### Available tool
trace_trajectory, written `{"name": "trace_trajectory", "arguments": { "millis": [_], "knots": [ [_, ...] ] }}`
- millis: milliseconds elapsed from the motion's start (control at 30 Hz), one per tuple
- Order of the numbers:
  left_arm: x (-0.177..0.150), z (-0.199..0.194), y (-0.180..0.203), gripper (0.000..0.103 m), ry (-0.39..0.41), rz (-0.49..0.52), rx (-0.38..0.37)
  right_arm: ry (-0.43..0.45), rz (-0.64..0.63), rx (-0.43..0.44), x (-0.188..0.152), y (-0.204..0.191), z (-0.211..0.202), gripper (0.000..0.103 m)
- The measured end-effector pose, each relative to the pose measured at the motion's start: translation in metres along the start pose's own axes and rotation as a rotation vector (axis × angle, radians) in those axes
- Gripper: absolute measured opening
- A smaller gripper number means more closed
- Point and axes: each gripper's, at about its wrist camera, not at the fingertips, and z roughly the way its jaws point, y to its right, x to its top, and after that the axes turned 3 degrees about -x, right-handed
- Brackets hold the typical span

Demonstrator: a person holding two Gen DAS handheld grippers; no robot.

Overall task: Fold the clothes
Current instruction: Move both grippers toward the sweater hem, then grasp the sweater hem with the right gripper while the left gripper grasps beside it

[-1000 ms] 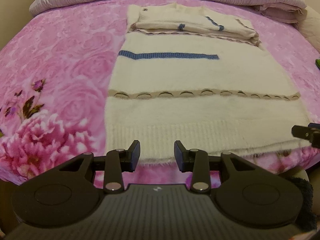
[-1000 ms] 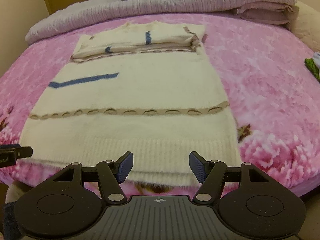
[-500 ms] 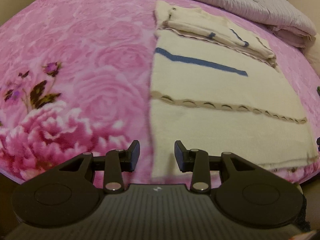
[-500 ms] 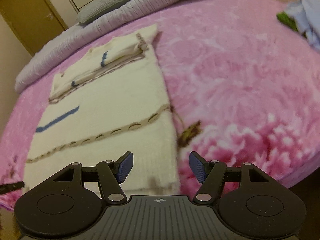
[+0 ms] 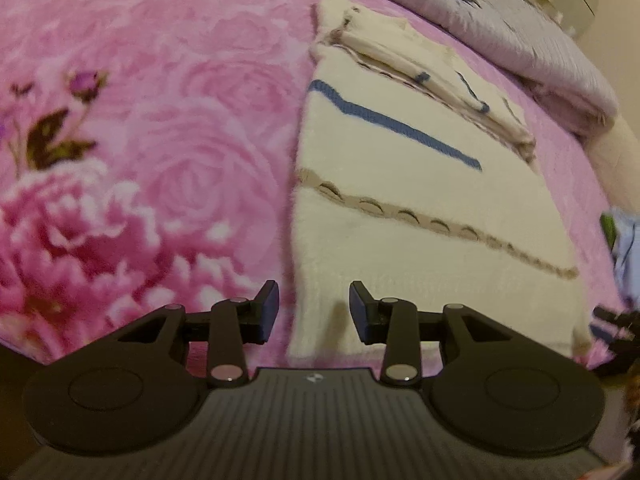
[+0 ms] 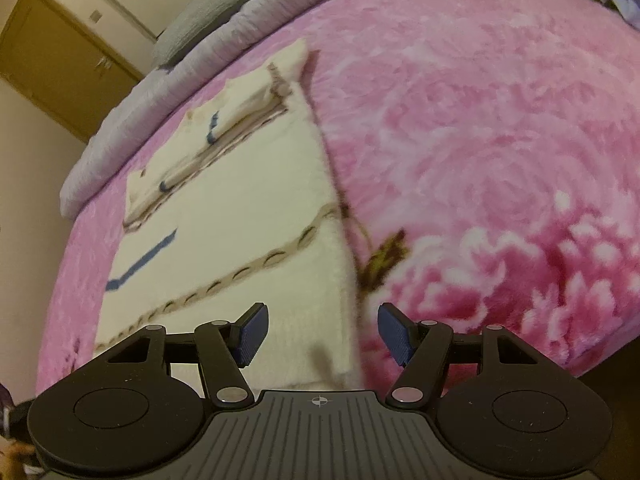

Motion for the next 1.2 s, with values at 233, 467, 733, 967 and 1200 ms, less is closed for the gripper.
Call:
{"name": "trace_trajectory", "arguments": {
  "millis": [233,467,733,967,1200],
  "knots": [
    [-0.007,-0.021,0.035,0.032,0.029,0.249,-0.014,0.111,-0.456,-0.059,-0.031,-0.039,-0.033,0.065],
    [-0.062,-0.002,0.143,0.032,0.046,0.776,-0.081,0.119,-1.145,-0.243,-0.114,-0.082,-0.027,0.045],
    [-0.128,0.05,0.24,0.032,0.109,1.201,-0.095,0.153,-1.232,-0.325,-0.131,-0.072,-0.018,0.045],
    [-0.142,0.084,0.251,0.032,0.111,1.348,0.025,0.187,-1.288,-0.353,-0.135,-0.065,-0.007,0.045],
    [-0.149,0.091,0.251,0.033,0.147,1.452,0.061,0.183,-1.396,-0.4,-0.142,-0.062,0.007,0.045]
  ]
}}
